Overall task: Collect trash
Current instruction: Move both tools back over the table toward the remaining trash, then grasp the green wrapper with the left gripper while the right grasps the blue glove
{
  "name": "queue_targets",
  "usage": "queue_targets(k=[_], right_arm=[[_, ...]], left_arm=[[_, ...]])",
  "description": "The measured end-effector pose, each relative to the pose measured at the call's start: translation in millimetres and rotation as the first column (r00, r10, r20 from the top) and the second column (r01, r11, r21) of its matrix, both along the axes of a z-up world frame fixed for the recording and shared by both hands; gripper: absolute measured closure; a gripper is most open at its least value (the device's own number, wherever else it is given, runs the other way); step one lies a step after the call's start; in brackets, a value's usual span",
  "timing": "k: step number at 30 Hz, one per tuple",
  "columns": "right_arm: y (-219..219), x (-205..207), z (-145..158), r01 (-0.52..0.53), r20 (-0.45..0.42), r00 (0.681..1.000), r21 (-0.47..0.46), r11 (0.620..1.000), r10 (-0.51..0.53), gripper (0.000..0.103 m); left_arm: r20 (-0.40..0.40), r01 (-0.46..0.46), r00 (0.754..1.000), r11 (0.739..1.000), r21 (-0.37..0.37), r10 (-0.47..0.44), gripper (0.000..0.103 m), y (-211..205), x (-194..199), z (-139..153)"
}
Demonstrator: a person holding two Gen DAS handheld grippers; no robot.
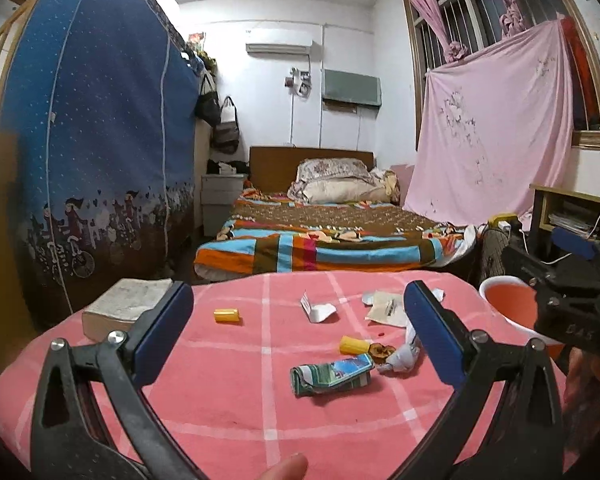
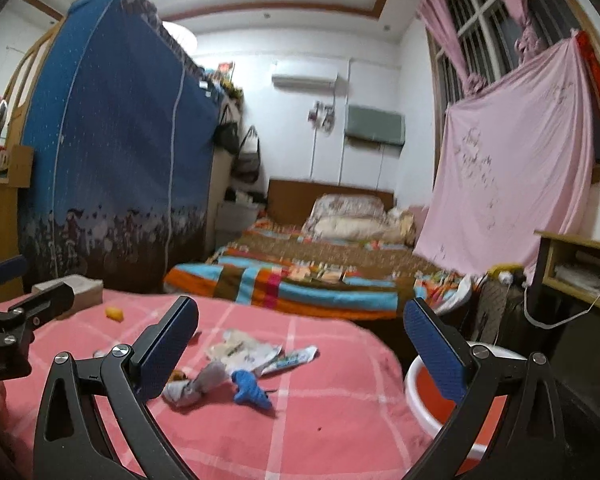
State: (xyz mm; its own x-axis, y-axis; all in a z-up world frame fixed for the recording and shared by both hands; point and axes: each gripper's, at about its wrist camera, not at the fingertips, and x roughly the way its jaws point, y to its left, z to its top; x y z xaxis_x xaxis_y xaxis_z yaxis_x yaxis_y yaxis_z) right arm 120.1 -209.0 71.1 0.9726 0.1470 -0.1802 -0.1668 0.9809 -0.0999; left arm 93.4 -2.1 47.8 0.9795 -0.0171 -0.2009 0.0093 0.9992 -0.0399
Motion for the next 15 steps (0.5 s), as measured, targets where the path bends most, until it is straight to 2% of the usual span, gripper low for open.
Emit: queue_targets(k=[4, 7, 8, 10, 13, 15], right_arm=[[-1.2, 26.4, -8.6, -0.013, -0.164, 0.986, 0.017, 1.0, 0.015, 0.001], [-3.5, 40.9, -14.9, -0.025, -0.262, 0.964, 0.043, 0.999, 0.035, 0.01], [-3.9, 44.7, -17.6, -0.031, -0.291, 0.956, 0.052, 0.998, 0.045, 0.015], [-4.7, 53.3, -24.0, -0.047, -0.355, 0.932, 0.071, 0.996, 0.07, 0.018], [-2.6, 63.4, -32.0, -0.068, -0.432, 0.896, 0.086, 0.994, 0.098, 0.021], [0.5, 69.3, -36.5, -0.077, -0.47, 0.876, 0.083, 0.994, 0.108, 0.03]], left_arm=[[-0.104, 0.022, 0.994, 0.999, -0.025, -0.025, 0.016, 1.8, 16.4, -5.1], [-0.214, 0.045, 0.975, 0.997, -0.069, -0.059, 0.016, 2.7, 31.1, -14.7], [-0.247, 0.046, 0.967, 0.996, -0.079, -0.065, 0.016, 2.2, 35.1, -17.9], [-0.314, 0.06, 0.945, 0.993, -0.098, -0.088, 0.018, -0.2, 43.7, -25.6], [-0.389, 0.08, 0.914, 0.991, -0.109, -0.117, 0.025, -5.8, 52.8, -35.1], [-0.43, 0.094, 0.893, 0.99, -0.104, -0.13, 0.033, -10.5, 59.0, -39.8]])
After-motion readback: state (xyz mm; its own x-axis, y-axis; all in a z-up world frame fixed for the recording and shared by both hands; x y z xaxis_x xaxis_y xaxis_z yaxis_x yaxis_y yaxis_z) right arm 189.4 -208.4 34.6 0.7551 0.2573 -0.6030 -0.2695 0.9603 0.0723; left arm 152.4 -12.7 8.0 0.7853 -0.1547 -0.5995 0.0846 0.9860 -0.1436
